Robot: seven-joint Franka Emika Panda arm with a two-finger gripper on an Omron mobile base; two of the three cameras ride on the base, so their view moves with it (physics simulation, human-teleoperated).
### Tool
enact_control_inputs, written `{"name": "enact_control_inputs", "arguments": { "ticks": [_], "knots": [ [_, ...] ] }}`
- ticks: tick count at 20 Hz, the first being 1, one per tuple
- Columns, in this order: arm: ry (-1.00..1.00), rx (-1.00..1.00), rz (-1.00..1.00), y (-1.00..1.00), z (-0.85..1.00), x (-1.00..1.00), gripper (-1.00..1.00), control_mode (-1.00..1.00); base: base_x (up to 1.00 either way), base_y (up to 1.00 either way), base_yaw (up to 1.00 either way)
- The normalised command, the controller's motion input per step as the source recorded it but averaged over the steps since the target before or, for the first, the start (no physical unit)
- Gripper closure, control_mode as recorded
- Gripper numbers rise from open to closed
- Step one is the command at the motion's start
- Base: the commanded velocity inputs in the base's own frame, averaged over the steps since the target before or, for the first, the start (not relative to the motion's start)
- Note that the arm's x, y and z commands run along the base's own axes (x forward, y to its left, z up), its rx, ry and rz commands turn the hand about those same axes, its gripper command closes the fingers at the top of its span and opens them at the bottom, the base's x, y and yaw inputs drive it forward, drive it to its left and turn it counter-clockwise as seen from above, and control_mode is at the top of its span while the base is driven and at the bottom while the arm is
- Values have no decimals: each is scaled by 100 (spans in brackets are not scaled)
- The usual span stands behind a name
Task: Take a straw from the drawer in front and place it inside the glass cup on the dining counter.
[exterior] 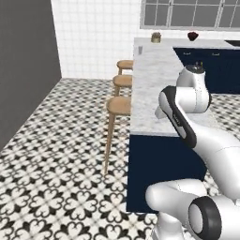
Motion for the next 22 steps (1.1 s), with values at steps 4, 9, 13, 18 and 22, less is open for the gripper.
{"name": "enact_control_inputs", "arguments": {
  "ticks": [4, 9, 13, 18, 22],
  "knots": [
    [0, 0, 0, 0, 0, 0, 100, 100, 53, 96, -47],
    [0, 0, 0, 0, 0, 0, 100, 100, 50, 90, -46],
    [0, 0, 0, 0, 0, 0, 100, 100, 38, 97, -46],
    [0, 0, 0, 0, 0, 0, 100, 100, 44, 100, -47],
    [0, 0, 0, 0, 0, 0, 100, 100, 44, 100, -48]
  ]
}}
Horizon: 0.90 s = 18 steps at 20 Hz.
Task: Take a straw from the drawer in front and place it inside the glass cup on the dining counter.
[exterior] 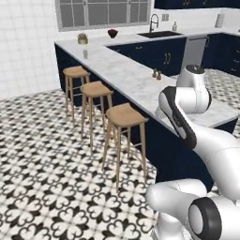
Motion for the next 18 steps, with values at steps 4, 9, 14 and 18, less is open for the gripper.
{"name": "enact_control_inputs", "arguments": {
  "ticks": [4, 9, 14, 18],
  "knots": [
    [0, 0, 0, 0, 0, 0, 100, 100, 36, 100, -48],
    [0, 0, 0, 0, 0, 0, 100, 100, 32, 100, -48],
    [0, 0, 0, 0, 0, 0, 100, 100, 30, 100, -48],
    [0, 0, 0, 0, 0, 0, 100, 100, 30, 100, -48]
  ]
}}
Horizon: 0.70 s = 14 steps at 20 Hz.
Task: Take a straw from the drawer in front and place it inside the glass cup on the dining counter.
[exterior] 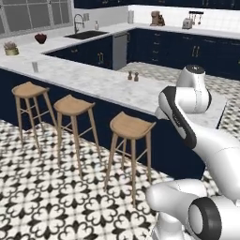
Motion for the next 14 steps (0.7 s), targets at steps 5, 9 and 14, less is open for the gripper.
{"name": "enact_control_inputs", "arguments": {
  "ticks": [5, 9, 14],
  "knots": [
    [0, 0, 0, 0, 0, 0, 100, 100, 29, 100, -48],
    [0, 0, 0, 0, 0, 0, 100, 100, 27, 100, -47],
    [0, 0, 0, 0, 0, 0, 100, 100, 24, 100, -46]
  ]
}}
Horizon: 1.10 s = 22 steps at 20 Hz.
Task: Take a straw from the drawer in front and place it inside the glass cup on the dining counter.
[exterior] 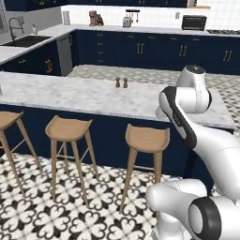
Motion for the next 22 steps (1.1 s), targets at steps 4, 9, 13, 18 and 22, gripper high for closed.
{"name": "enact_control_inputs", "arguments": {
  "ticks": [4, 9, 13, 18, 22],
  "knots": [
    [0, 0, 0, 0, 0, 0, 100, 100, 22, 100, -44],
    [0, 0, 0, 0, 0, 0, 100, 100, 18, 100, -43],
    [0, 0, 0, 0, 0, 0, 100, 100, 6, 100, -41],
    [0, 0, 0, 0, 0, 0, 100, 100, 1, 100, -39],
    [0, 0, 0, 0, 0, 0, 100, 100, 1, 100, -38]
  ]
}}
